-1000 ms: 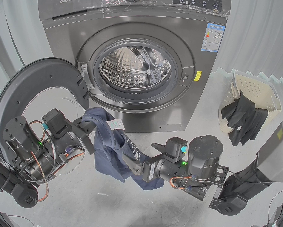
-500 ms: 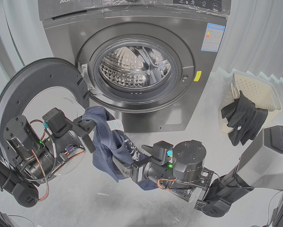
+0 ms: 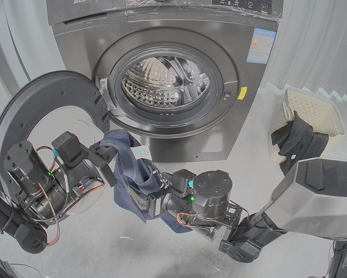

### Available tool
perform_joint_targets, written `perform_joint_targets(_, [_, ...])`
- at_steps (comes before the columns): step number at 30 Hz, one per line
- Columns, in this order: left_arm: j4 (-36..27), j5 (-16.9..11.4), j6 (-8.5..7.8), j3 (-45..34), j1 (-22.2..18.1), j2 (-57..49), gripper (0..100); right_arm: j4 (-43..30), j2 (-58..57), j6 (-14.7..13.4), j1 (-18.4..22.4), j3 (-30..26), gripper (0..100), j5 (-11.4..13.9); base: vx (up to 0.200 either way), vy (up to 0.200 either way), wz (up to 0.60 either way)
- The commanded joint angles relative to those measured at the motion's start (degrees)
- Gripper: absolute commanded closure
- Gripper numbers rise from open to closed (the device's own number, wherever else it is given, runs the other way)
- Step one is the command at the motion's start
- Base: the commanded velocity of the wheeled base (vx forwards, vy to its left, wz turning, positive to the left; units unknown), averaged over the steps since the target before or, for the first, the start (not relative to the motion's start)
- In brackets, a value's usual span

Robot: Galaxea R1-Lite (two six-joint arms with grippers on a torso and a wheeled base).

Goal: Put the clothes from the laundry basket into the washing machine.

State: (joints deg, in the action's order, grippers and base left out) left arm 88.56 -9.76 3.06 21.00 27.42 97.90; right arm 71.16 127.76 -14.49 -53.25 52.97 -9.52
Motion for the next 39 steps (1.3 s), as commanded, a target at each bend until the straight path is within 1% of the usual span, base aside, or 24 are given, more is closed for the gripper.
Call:
perform_joint_targets(1, [0.0, 0.0, 0.02, 0.1, 0.0, -0.1, 100, 0.6, 1.9, 0.0, 0.3, 2.2, 0, -0.2, 0.000, 0.000, 0.00])
perform_joint_targets(2, [0.0, 0.0, 0.02, 0.1, 0.0, 0.0, 100, 0.9, 1.9, 0.0, 0.3, 2.1, 0, -0.3, 0.000, 0.000, 0.00])
perform_joint_targets(3, [0.0, 0.0, 0.02, 0.1, 0.0, 0.0, 100, 1.4, 1.8, 0.0, 0.2, 2.1, 100, -0.3, 0.000, 0.000, 0.00])
perform_joint_targets(5, [0.0, 0.0, 0.02, 0.1, 0.0, 0.1, 100, 1.8, 1.5, 0.0, 0.3, 1.9, 100, -0.2, 0.000, 0.000, 0.00])
perform_joint_targets(11, [0.0, -0.1, 0.02, -0.2, -0.6, 0.1, 100, 1.9, -3.1, 0.1, 0.4, -2.6, 100, -0.1, 0.000, 0.000, 0.00])
perform_joint_targets(13, [0.0, -0.1, 0.02, -0.1, -0.9, 0.1, 100, 1.4, -5.4, 0.3, 1.4, -3.7, 100, -0.1, 0.000, 0.000, 0.00])
perform_joint_targets(17, [0.0, -0.3, -0.07, -0.4, -1.4, 0.0, 100, 0.3, -10.0, 1.1, 5.0, -5.9, 100, 0.1, 0.000, 0.000, 0.00])
perform_joint_targets(18, [0.0, -0.3, -0.07, -0.4, -1.5, 0.0, 100, -0.2, -11.7, 2.3, 6.8, -7.3, 100, 0.4, 0.000, 0.000, 0.00])
perform_joint_targets(19, [0.0, -0.3, -0.07, -0.4, -1.5, 0.0, 100, -0.3, -13.1, 3.0, 8.4, -8.3, 100, 1.2, 0.000, 0.000, 0.00])
perform_joint_targets(20, [0.0, -0.3, -0.07, -0.4, -1.5, 0.0, 100, -0.2, -13.5, 3.2, 9.0, -8.6, 100, 1.5, 0.000, 0.000, 0.00])
perform_joint_targets(21, [0.0, -0.4, -0.07, -0.5, -1.5, 0.0, 100, -0.1, -14.8, 3.8, 10.4, -9.6, 100, 2.4, 0.000, 0.000, 0.00])
perform_joint_targets(23, [0.0, -0.4, -0.16, -0.7, -1.5, -0.1, 100, -0.2, -16.5, 4.3, 11.5, -10.3, 100, 2.8, 0.000, 0.000, 0.00])
perform_joint_targets(26, [0.0, -0.4, -0.16, -1.1, -1.4, -0.3, 100, -0.3, -18.5, 4.8, 11.9, -11.2, 100, 2.9, 0.000, 0.000, 0.00])
perform_joint_targets(30, [0.0, -0.6, -0.25, -1.3, -1.5, -0.6, 100, -0.3, -19.7, 4.9, 11.9, -11.7, 100, 3.9, 0.000, 0.000, 0.00])
perform_joint_targets(35, [0.0, -0.6, -0.25, -1.6, -1.3, -0.8, 100, -0.1, -20.0, 4.9, 12.4, -11.6, 100, 3.9, 0.000, 0.000, 0.00])
perform_joint_targets(39, [0.0, -0.7, -0.51, -1.7, -0.9, -0.8, 100, -0.2, -19.5, 4.9, 11.5, -12.1, 100, 3.9, 0.000, 0.000, 0.00])
